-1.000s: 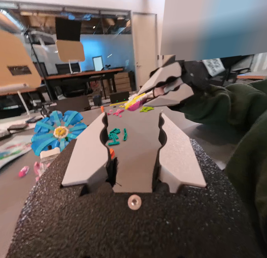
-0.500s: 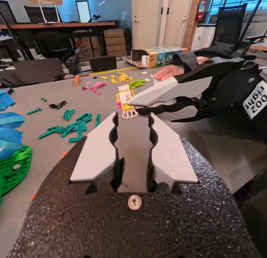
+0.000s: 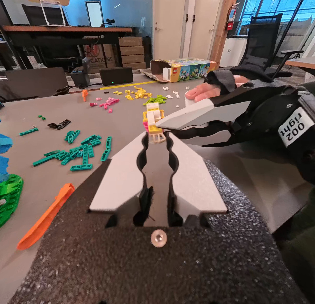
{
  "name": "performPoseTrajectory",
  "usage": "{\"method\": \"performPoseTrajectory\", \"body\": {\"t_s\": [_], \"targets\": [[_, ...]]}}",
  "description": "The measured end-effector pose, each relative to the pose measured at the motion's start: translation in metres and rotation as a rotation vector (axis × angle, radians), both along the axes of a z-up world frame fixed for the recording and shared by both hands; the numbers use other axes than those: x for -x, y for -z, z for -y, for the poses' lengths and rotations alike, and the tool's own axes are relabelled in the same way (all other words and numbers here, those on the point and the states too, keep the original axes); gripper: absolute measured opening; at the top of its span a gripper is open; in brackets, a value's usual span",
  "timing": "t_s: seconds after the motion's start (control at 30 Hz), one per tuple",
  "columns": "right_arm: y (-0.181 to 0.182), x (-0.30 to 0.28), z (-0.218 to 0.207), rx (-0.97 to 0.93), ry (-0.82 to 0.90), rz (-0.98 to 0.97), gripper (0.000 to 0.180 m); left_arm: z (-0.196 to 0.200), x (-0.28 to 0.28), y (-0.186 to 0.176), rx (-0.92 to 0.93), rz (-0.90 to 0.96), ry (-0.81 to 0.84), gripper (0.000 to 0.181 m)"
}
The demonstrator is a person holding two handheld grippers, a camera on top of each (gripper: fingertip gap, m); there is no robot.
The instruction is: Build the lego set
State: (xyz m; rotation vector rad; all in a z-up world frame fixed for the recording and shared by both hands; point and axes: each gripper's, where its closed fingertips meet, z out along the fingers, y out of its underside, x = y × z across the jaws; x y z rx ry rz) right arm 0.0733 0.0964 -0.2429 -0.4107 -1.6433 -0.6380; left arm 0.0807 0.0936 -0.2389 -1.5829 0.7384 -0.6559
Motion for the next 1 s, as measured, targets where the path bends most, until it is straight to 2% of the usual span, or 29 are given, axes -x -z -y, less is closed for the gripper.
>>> {"method": "performPoseTrajectory", "body": {"t_s": [0.13, 0.17, 0.4, 0.57, 0.73, 0.9, 1.0], "targets": [[0.001, 0.001, 0.002, 0.005, -0.008, 0.000, 0.011, 0.000, 0.002, 0.000, -0.016, -0.024, -0.008, 0.016], [0.001, 0.002, 0.004, 0.010, -0.020, -0.005, 0.011, 0.000, 0.002, 0.000, -0.020, -0.026, -0.007, 0.000], [0.000, -0.005, 0.001, 0.121, -0.026, -0.060, 0.018, 0.000, 0.003, 0.006, 0.007, -0.050, 0.023, 0.000], [0.014, -0.018, -0.009, 0.248, 0.013, -0.041, 0.018, -0.002, 0.003, 0.016, 0.017, -0.131, 0.028, 0.000], [0.026, -0.030, -0.020, 0.493, 0.048, -0.107, 0.020, -0.007, 0.017, 0.025, 0.075, -0.184, -0.031, 0.000], [0.024, -0.036, -0.031, 0.703, 0.061, -0.241, 0.022, -0.013, 0.032, 0.031, 0.079, -0.297, -0.102, 0.039], [0.025, -0.037, -0.032, 0.783, 0.055, -0.283, 0.023, -0.019, 0.036, 0.033, 0.023, -0.426, -0.076, 0.052]]}}
